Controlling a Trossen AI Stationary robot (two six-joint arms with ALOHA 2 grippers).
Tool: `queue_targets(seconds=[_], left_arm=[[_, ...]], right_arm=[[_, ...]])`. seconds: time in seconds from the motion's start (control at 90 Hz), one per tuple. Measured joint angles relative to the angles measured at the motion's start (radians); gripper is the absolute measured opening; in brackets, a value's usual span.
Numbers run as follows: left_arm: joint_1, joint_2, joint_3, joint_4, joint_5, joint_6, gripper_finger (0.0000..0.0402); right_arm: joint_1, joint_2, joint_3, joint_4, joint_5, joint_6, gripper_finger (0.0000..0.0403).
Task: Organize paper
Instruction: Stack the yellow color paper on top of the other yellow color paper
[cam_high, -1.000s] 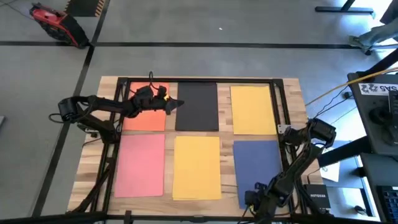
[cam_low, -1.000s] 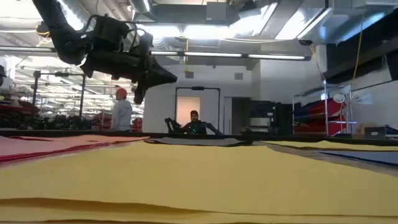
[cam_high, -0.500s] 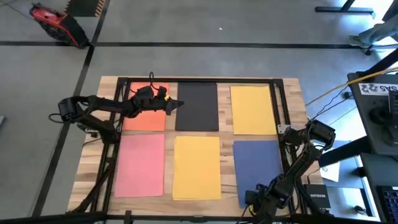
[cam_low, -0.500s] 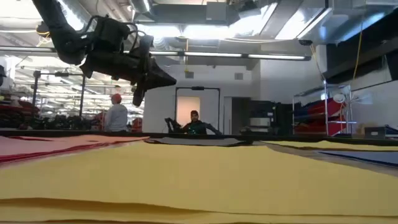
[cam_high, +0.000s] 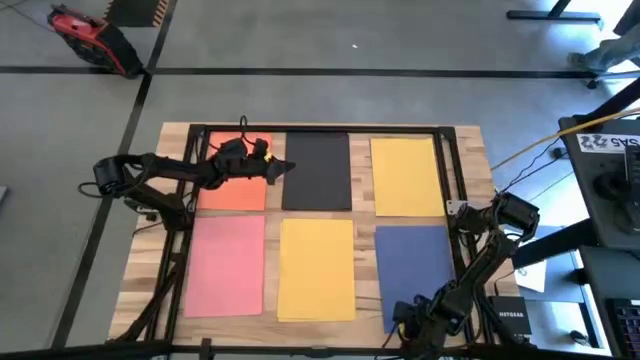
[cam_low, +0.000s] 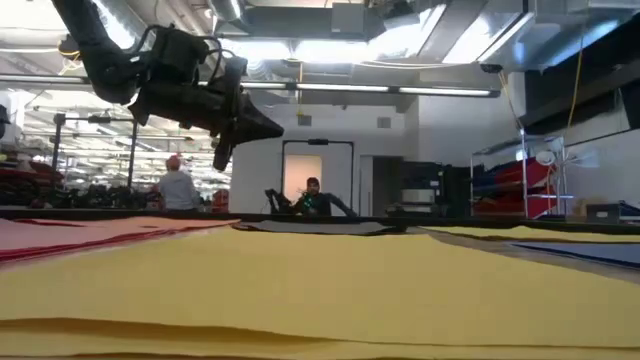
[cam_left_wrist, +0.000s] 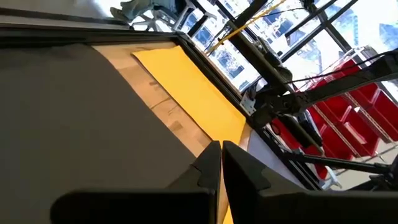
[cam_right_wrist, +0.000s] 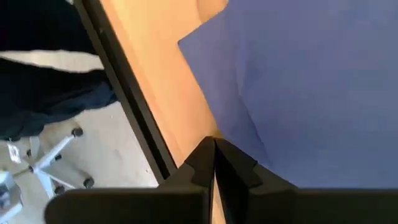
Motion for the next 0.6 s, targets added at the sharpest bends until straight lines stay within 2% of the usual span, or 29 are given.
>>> queue_targets(seconds=[0.6], left_arm=[[0.0,0.0,0.0,0.0,0.0,0.006,0.0]], right_arm=[[-0.001,0.001,0.0,-0.027,0.068,0.134,0.0]])
